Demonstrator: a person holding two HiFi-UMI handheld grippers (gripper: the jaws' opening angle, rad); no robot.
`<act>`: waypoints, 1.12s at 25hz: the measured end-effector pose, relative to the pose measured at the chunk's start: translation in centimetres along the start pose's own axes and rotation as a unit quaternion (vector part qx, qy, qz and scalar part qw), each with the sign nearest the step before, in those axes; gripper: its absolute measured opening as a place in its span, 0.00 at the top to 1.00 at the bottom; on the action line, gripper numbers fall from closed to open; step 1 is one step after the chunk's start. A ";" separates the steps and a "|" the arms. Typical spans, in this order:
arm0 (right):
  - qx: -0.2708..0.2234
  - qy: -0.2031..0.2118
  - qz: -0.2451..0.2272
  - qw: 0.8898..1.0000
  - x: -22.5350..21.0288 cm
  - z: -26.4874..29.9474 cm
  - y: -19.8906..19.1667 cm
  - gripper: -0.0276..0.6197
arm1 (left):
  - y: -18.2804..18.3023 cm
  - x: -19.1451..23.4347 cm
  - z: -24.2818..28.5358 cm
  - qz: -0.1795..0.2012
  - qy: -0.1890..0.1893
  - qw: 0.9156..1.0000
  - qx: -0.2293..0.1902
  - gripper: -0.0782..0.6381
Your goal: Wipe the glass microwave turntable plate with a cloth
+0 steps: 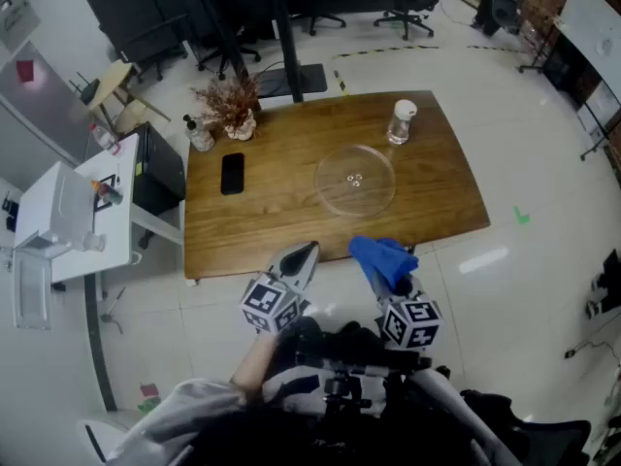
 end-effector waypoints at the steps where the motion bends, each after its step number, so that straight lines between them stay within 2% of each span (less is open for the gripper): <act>1: 0.001 0.000 0.004 1.000 -0.5 0.1 0.0 0.81 | -0.2 -0.3 0.2 -0.001 -0.001 1.000 0.002 0.89; 6: 0.009 0.009 0.015 1.000 -2.1 1.0 0.1 0.81 | -0.4 -0.5 1.0 0.002 0.012 1.000 0.012 0.89; 12: 0.015 0.014 0.023 1.000 -2.9 4.2 0.8 0.81 | -0.5 2.1 2.1 -0.004 0.028 0.999 0.022 0.89; 19: 0.020 -0.023 0.022 0.999 -5.0 8.1 2.6 0.81 | -0.2 6.4 7.1 -0.003 0.001 1.000 0.031 0.89; 23: 0.026 -0.051 0.002 0.998 -5.9 11.0 4.1 0.81 | 0.8 9.5 9.8 0.008 -0.016 0.999 0.032 0.89; 28: 0.053 -0.059 -0.066 0.995 -6.5 16.7 6.1 0.81 | 1.4 13.4 12.0 -0.003 -0.013 1.000 0.028 0.89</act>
Point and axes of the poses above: the fingertips, and each gripper's own axes: z forward along the fingers, x to its left, y out of its top, the point moved 5 cm from there along -z, backward along the fingers, and after that the axes turned 7 degrees about -x, right-handed, at the moved point
